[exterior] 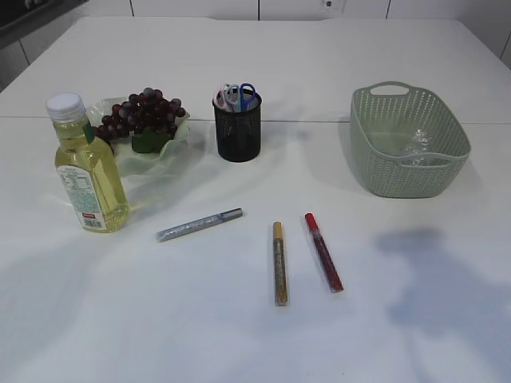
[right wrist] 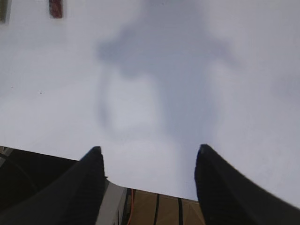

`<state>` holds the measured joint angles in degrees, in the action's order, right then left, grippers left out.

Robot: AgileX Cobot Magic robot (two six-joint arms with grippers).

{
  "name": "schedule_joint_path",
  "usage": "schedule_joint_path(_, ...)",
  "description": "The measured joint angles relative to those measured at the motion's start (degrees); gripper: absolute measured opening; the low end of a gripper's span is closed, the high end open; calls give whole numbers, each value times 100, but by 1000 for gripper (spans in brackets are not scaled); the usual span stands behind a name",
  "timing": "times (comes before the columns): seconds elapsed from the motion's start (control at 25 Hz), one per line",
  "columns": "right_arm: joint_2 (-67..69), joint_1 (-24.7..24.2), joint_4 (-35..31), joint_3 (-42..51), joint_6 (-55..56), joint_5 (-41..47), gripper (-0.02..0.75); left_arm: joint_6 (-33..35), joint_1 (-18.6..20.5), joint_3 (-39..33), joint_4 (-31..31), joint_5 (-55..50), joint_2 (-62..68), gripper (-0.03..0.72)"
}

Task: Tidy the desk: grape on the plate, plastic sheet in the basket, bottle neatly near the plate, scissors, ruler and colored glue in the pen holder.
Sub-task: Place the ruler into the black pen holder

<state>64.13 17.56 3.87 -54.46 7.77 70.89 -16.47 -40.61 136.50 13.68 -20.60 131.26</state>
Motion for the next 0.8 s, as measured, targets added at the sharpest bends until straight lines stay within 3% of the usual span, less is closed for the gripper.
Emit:
schedule_joint_path(0.24,0,0,111,0,0,0,476,0,0,-44,336,1258,411,270)
schedule_joint_path(0.8,-211,-9,535,5,0,0,475,0,-79,-54,228,2204,1225,270)
